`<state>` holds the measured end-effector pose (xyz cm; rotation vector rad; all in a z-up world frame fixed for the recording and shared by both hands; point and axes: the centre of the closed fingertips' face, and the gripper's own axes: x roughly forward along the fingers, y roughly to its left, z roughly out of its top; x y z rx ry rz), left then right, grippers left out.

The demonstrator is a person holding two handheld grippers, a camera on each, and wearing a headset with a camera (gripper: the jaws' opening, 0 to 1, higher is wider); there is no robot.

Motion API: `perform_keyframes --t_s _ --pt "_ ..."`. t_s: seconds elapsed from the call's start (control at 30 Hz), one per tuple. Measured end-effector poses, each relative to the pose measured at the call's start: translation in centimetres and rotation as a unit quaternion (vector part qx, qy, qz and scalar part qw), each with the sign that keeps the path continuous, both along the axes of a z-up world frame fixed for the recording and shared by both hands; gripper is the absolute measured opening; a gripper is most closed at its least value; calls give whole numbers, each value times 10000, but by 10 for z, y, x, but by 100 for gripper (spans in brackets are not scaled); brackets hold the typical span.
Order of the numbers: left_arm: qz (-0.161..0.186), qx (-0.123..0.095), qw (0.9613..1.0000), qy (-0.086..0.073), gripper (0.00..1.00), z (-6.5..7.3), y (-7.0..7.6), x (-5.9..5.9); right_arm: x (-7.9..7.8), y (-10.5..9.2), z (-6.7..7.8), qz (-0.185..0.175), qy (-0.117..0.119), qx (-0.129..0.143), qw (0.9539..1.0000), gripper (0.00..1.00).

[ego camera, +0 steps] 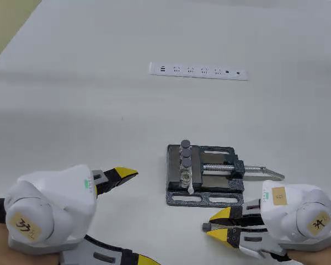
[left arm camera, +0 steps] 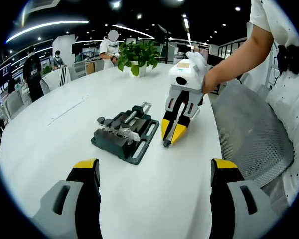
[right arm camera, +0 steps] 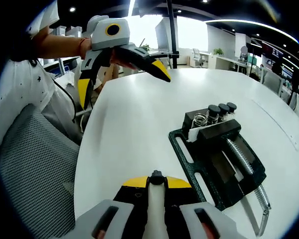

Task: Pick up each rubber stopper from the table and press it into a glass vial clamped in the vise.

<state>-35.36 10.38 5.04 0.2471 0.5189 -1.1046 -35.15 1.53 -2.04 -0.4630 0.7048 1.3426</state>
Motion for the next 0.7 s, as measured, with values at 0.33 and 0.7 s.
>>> perform_keyframes --t_s 0.33,0.7 --pt "-205 -235 9993 -190 77 29 -19 -1 -4 -3 58 172 -57 360 9992 5" --pt "-519 -959 9936 -299 43 83 -50 -2 -16 2 144 220 -114 1074 9939 5"
